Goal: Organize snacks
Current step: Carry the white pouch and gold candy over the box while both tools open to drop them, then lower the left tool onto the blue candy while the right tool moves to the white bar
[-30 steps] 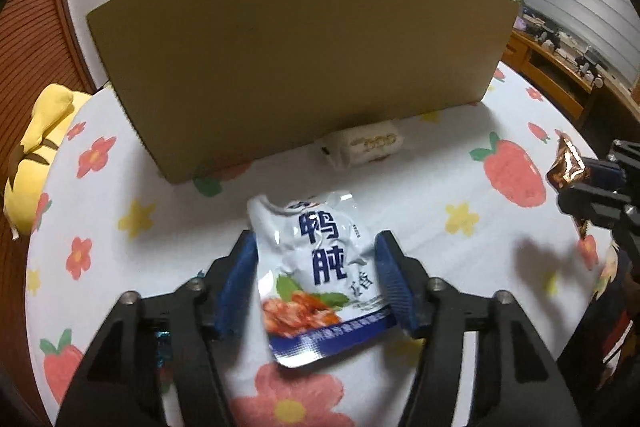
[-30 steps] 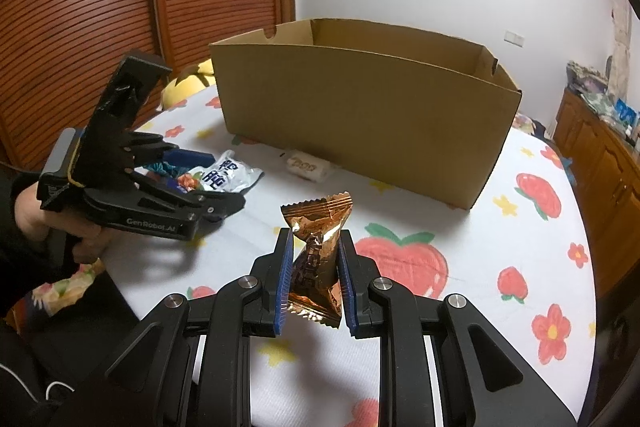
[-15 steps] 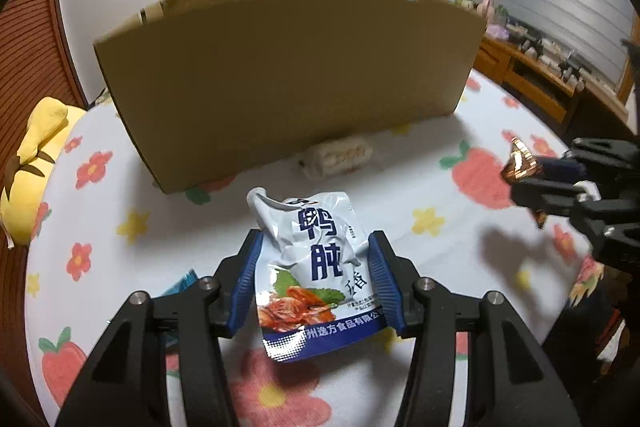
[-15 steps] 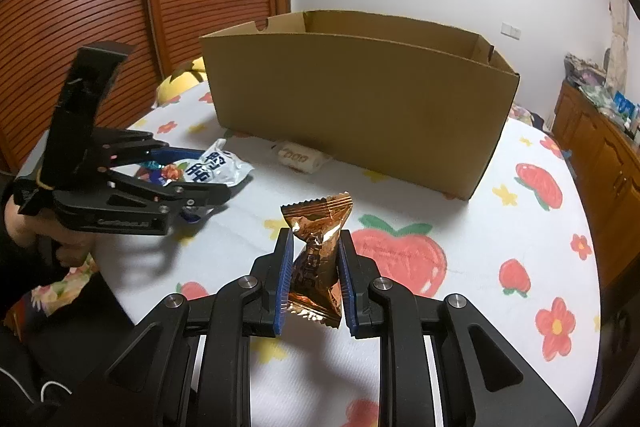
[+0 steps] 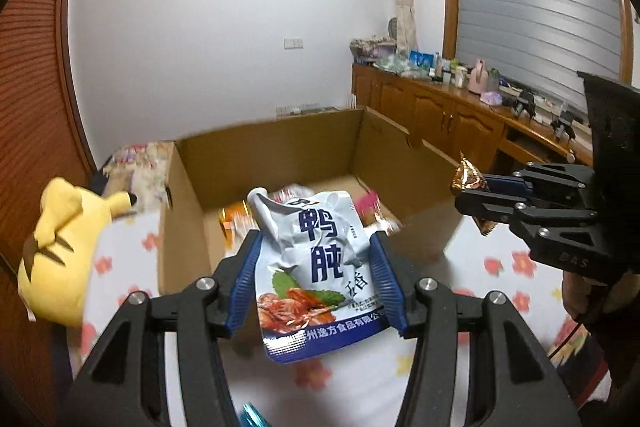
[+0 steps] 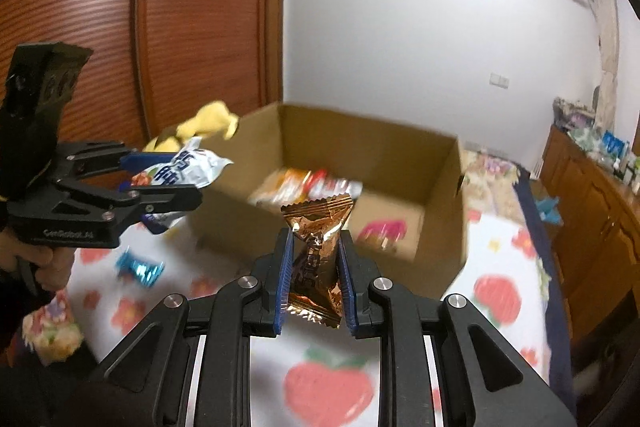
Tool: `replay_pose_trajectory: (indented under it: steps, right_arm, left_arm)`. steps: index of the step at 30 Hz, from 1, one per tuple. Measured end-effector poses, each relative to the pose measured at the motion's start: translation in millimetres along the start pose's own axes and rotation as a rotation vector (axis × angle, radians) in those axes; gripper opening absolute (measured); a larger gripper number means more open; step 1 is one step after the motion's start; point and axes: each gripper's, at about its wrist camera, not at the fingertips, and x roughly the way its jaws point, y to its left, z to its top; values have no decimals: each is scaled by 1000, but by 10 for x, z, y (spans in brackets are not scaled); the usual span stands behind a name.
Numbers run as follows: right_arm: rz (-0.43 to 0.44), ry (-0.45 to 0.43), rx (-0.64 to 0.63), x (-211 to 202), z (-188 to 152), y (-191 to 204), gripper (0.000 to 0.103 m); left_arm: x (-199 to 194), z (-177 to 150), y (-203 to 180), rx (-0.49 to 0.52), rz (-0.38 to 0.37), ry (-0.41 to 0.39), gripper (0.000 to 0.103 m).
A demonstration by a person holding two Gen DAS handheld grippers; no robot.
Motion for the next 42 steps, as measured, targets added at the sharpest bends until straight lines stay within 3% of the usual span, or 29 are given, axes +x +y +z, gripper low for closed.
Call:
replay_pose_trajectory:
  steps: [8,11,14,21,27,33,42]
  right_arm:
    - [1,14,64,443,278,-401,22]
    - [-1,30,79,552,299,-483,32]
    - [-5,39,71,600,281,-483,38]
    - [19,32,77,507,238,-373,39]
    - [82,29,57,283,165,-36,39]
    - [125,51,50,196,20,317,39]
    - [136,160,4,578,-220,662,38]
  left_arm:
    - [516,215,165,-7,35,34,56]
    - [677,227,226,-26,47,54,58]
    - [723,219,232,-38,44,55,61]
    - [530,129,194,-26,47,39,63]
    - [89,-157,163,-16,55,21,68]
    - [-193,-542,222,-11,63,52,70]
    - [-173,-1187,439,-36,72,162,68]
